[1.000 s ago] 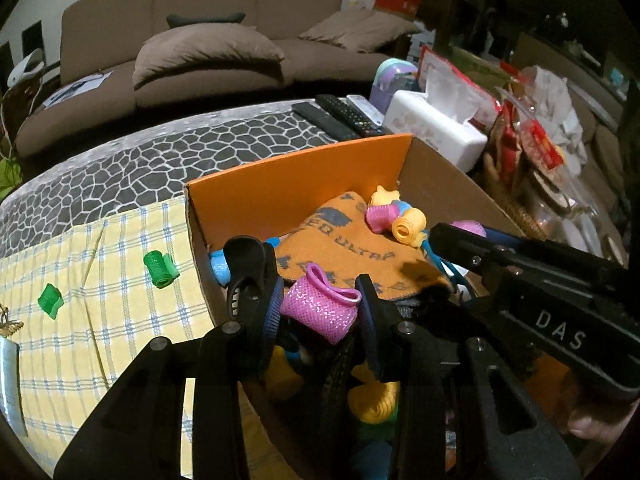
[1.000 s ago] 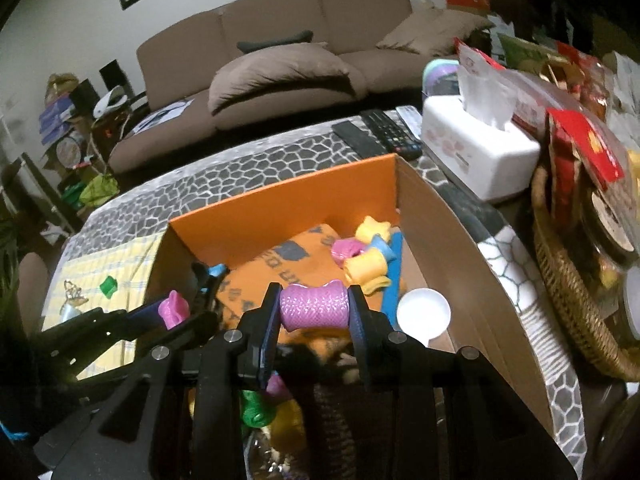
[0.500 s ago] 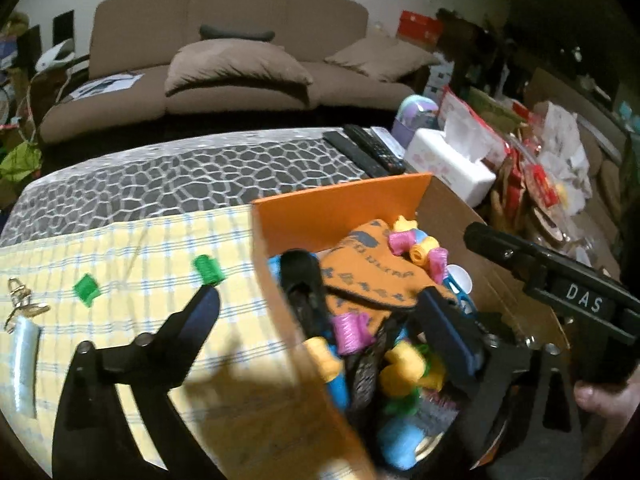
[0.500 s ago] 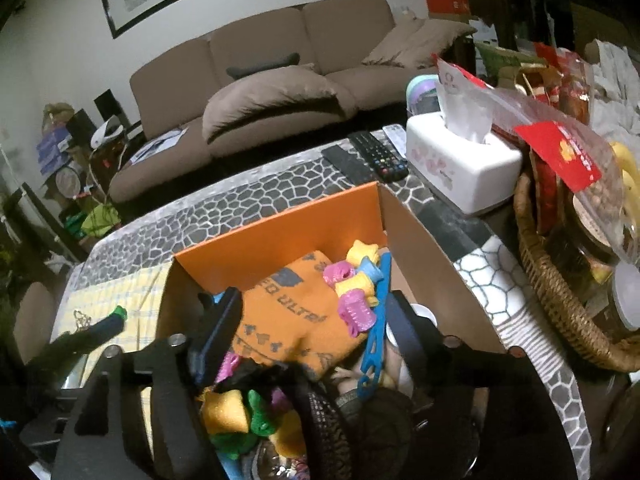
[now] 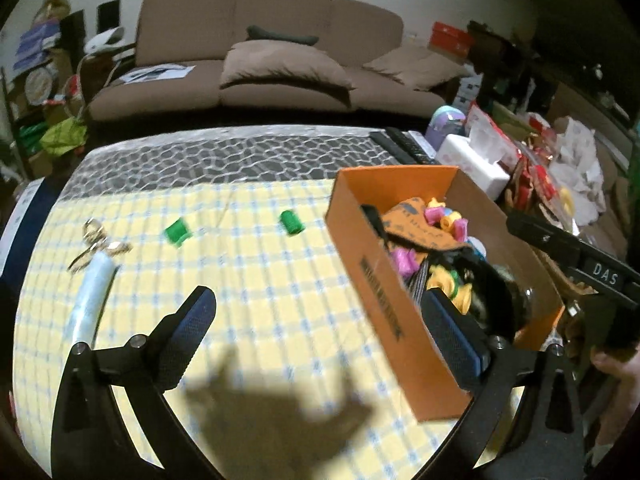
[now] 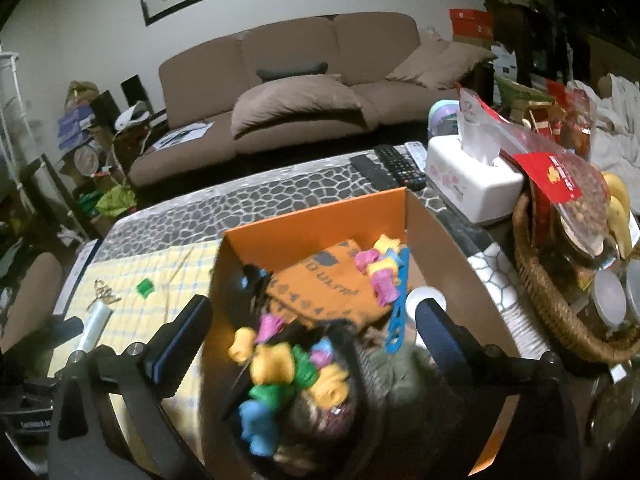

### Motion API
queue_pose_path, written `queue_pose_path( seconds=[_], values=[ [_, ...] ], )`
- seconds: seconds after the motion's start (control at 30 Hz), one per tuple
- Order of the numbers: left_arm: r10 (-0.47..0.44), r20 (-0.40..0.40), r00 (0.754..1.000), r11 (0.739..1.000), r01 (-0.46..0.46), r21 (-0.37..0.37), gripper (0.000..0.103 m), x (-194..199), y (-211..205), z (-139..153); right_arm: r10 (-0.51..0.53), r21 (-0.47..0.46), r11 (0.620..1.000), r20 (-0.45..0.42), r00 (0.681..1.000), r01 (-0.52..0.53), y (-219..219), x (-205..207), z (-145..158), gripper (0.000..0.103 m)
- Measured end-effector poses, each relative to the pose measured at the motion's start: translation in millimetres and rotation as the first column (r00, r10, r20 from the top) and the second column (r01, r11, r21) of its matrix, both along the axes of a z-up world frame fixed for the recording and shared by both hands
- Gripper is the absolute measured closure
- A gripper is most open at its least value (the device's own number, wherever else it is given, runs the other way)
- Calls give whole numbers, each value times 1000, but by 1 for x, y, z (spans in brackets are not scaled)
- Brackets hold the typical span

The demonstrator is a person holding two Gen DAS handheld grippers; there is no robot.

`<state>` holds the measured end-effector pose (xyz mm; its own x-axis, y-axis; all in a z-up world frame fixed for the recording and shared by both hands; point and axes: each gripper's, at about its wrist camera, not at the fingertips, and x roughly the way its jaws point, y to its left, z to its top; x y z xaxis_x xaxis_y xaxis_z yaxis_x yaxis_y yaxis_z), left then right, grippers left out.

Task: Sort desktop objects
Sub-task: 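Pull both grippers back from the box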

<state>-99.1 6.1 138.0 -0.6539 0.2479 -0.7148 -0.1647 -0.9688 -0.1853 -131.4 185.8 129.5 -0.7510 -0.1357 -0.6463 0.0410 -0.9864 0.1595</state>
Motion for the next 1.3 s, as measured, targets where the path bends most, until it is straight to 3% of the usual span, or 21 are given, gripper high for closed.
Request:
queue_pose_path(
  seconds=[0.3,0.63,0.93,1.3],
  values=[
    [71,32,997,997,-71,-12,0,66,-26,-19,54,33,998,-3,999,-54,-28,54,-7,1],
    [111,44,993,992,-109,-57,0,106,-28,-38,98,118,988,23,995,-100,-36,108,-38,1],
    [161,73,984,985,-156,-69,0,110,-28,-63,142,220,963,74,987,-155,-39,118,-77,1],
    [182,119,976,982,-173,-81,0,101,-22,-90,132,186,970,137,982,-156,-33,105,-105,1]
  ],
)
